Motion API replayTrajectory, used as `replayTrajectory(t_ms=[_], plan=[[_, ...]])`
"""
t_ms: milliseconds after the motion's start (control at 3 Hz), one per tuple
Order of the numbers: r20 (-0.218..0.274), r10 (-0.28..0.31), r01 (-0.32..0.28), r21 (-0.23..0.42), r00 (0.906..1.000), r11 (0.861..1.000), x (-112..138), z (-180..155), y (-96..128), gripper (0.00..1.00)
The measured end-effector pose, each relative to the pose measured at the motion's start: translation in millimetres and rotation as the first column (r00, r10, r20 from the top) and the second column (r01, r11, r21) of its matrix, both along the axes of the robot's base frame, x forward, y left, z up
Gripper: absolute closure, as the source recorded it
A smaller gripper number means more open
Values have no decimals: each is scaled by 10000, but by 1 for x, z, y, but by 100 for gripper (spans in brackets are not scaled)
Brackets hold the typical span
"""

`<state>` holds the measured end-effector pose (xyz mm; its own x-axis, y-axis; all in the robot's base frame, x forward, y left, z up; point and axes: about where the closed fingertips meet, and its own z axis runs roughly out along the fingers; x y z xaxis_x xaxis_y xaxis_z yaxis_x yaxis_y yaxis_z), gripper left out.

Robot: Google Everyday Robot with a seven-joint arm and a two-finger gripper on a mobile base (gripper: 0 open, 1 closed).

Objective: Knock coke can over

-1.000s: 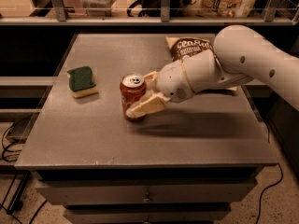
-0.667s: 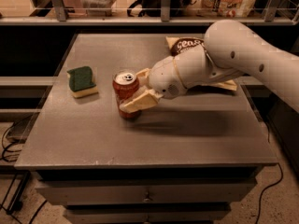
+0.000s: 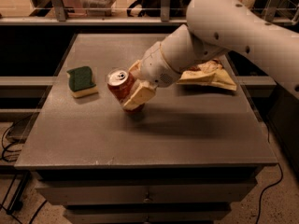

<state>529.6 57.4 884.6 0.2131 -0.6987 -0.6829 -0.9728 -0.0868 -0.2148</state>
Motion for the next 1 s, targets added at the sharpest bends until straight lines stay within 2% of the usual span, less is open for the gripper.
replayTrajectory(t_ms=[333,667,1000], plan=[[591,60,21,-1359,9982,9907,7,-1,-11,81],[1018,141,136,-2664,9947,9638,10,-9,-19,58],[1210,190,252,-3538,9925,9350,12,-19,-23,35]])
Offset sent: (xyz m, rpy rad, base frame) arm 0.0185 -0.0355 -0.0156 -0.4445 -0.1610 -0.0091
